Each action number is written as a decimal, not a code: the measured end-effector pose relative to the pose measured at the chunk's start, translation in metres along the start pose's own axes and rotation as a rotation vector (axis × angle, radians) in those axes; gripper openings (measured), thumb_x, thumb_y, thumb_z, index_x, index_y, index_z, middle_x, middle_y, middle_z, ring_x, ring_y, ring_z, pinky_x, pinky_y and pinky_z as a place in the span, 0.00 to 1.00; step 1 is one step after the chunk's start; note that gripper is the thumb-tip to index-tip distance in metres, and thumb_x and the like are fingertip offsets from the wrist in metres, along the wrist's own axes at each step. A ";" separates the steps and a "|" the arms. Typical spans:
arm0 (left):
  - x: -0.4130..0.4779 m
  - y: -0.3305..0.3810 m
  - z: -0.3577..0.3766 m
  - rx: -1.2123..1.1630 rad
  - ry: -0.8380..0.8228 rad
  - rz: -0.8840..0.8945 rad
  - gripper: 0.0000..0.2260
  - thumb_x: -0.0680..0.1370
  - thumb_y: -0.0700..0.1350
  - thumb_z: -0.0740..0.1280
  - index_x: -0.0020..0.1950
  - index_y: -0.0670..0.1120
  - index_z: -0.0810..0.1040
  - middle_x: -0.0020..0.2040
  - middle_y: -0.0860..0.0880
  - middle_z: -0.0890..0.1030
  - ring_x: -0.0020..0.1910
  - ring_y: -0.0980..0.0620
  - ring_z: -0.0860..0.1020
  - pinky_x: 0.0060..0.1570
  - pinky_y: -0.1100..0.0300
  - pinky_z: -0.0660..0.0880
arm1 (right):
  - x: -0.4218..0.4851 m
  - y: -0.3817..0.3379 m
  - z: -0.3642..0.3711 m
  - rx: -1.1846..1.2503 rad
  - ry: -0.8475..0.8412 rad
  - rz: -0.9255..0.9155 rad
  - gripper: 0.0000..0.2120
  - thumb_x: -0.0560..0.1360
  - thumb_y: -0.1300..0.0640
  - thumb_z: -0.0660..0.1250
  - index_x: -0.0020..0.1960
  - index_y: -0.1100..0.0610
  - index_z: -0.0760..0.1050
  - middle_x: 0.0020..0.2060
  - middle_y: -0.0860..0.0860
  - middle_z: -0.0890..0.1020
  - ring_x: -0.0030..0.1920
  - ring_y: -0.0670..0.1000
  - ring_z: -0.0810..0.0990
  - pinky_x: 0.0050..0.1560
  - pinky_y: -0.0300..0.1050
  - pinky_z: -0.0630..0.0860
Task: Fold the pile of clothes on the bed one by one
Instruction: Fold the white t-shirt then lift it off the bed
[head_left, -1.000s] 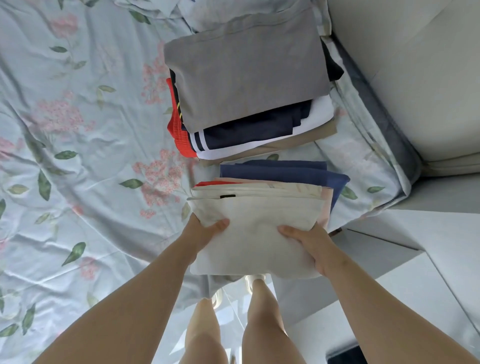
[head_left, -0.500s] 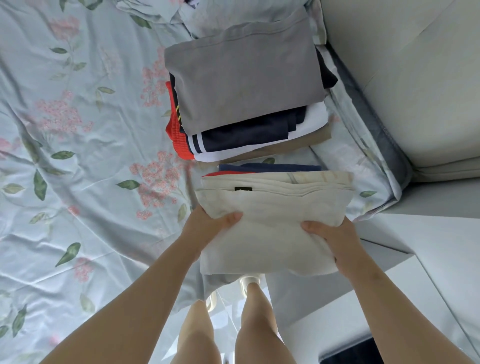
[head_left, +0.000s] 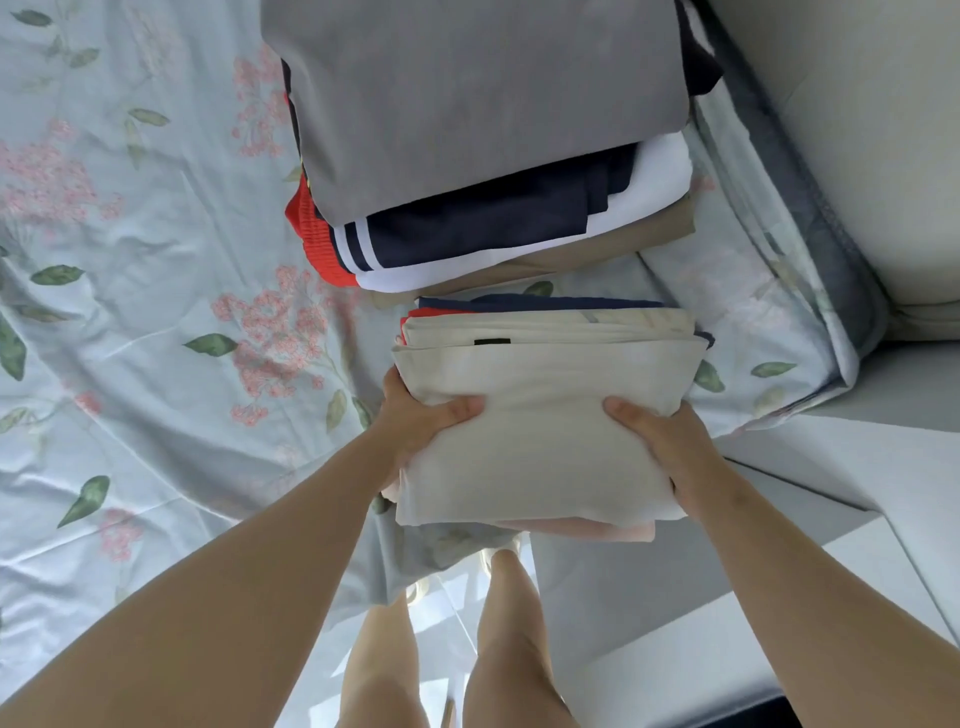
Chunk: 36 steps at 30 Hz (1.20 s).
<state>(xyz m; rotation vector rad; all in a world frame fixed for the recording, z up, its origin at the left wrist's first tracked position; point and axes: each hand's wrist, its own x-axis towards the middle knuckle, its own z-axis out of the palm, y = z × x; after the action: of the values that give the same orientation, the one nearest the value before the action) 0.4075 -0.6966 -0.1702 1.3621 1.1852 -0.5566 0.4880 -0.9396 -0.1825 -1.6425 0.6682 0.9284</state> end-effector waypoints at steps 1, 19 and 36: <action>0.000 0.001 0.000 -0.009 -0.008 -0.017 0.48 0.59 0.54 0.80 0.71 0.52 0.56 0.62 0.52 0.70 0.59 0.48 0.73 0.59 0.48 0.72 | 0.000 0.000 0.000 0.017 -0.014 -0.007 0.44 0.49 0.43 0.80 0.63 0.51 0.71 0.53 0.50 0.83 0.52 0.54 0.82 0.55 0.54 0.78; -0.010 0.009 -0.018 -0.033 -0.212 -0.128 0.53 0.46 0.62 0.78 0.67 0.52 0.61 0.58 0.49 0.76 0.56 0.46 0.77 0.60 0.45 0.73 | -0.019 -0.015 0.002 0.103 -0.180 0.087 0.25 0.63 0.51 0.74 0.58 0.51 0.74 0.43 0.50 0.85 0.46 0.54 0.83 0.40 0.47 0.77; -0.091 -0.009 -0.103 -0.312 -0.104 0.209 0.34 0.52 0.53 0.77 0.57 0.50 0.77 0.47 0.50 0.85 0.46 0.50 0.83 0.39 0.59 0.79 | -0.086 -0.051 0.070 -0.006 -0.245 -0.179 0.22 0.60 0.54 0.76 0.53 0.49 0.77 0.45 0.47 0.85 0.47 0.51 0.84 0.46 0.49 0.78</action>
<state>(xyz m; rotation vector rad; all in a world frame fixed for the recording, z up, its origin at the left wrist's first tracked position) 0.3336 -0.6314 -0.0739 1.1572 0.9846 -0.2767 0.4661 -0.8620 -0.0909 -1.5339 0.3457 0.9801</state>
